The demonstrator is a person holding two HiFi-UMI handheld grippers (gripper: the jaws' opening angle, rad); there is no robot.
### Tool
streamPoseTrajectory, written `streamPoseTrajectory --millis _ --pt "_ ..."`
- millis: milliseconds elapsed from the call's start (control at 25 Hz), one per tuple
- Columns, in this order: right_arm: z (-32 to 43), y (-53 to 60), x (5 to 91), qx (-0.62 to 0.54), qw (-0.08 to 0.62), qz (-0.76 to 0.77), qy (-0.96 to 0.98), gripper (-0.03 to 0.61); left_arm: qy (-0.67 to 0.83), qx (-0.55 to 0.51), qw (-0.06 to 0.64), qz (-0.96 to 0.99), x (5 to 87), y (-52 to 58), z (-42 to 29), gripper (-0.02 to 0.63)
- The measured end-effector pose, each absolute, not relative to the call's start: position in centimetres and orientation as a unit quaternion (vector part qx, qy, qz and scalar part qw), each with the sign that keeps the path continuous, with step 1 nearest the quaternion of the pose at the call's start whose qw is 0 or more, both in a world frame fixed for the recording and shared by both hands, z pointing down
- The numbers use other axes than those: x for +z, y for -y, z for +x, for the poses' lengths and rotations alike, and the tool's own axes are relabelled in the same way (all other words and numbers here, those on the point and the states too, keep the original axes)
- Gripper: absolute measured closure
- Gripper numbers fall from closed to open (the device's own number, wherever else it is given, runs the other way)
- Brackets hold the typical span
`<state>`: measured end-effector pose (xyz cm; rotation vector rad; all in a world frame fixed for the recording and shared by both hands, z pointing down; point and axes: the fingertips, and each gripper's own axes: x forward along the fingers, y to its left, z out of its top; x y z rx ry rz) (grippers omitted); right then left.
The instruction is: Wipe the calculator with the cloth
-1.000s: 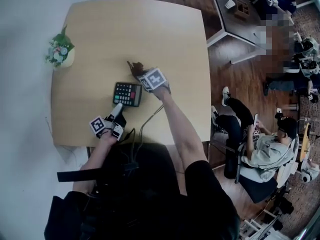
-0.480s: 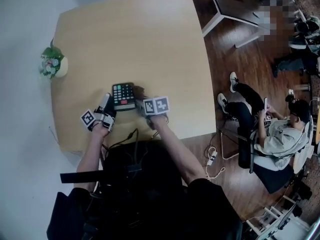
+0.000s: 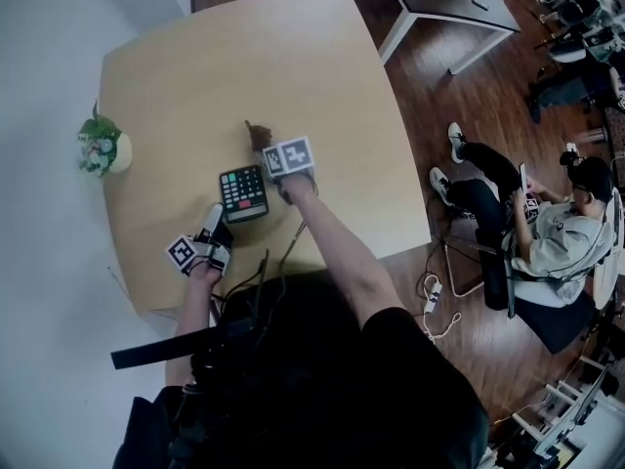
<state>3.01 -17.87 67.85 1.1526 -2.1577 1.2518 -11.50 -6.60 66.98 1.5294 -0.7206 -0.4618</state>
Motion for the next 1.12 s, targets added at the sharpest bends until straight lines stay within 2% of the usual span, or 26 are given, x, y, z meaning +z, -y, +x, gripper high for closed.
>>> streamPoseTrajectory --millis 120,480,560,720,840,1120 --pt "2.1 15.2 68.6 0.484 0.185 0.398 0.757 0.515 0.319 -0.221 0.642 0.661 67.3 6.5 -11.6 0.407" --pt "1.9 1.0 66.4 0.559 0.156 0.345 0.737 0.517 0.33 -0.234 0.632 0.661 67.5 6.8 -12.2 0.41" --pt "2.8 1.5 66.0 0.546 0.154 0.356 0.742 0.515 0.331 -0.233 0.631 0.661 67.6 6.7 -12.2 0.414" --pt "4.9 10.2 66.6 0.489 0.132 0.427 0.749 0.515 0.332 -0.235 0.631 0.661 67.9 6.7 -12.3 0.419" --pt "4.5 14.3 68.2 0.495 0.133 0.44 0.737 0.512 0.333 -0.235 0.631 0.66 67.9 6.6 -12.1 0.422" --pt "2.5 7.4 67.8 0.561 0.112 0.4 0.716 0.512 0.334 -0.233 0.634 0.657 67.7 6.7 -12.1 0.43"
